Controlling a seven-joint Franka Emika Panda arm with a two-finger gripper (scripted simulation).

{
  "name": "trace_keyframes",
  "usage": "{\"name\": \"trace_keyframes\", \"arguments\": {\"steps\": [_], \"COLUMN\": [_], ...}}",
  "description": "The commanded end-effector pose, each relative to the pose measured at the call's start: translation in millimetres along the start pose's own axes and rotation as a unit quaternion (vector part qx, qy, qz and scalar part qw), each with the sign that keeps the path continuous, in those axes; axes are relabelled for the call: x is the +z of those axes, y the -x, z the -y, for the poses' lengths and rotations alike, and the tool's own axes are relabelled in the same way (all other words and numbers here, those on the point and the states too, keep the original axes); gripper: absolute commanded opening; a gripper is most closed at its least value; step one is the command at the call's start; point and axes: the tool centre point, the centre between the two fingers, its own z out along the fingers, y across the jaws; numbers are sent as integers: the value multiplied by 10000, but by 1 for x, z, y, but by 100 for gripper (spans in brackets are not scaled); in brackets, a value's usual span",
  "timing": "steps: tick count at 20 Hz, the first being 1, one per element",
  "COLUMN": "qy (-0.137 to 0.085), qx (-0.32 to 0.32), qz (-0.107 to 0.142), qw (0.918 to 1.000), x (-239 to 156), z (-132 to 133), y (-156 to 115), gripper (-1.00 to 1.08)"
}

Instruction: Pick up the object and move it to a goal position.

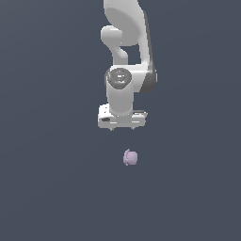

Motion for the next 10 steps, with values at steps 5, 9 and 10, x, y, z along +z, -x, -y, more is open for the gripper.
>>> {"name": "trace_keyframes", "arguments": {"steps": [5, 9, 10], "qy": [39, 110, 116], "qx": [-127, -354, -374], "qz": [33, 92, 97], "qw": [9999, 9993, 9992], "x": [1, 3, 4], "z": [5, 13, 14], "y": [1, 3, 4], "gripper": [100, 100, 100]}}
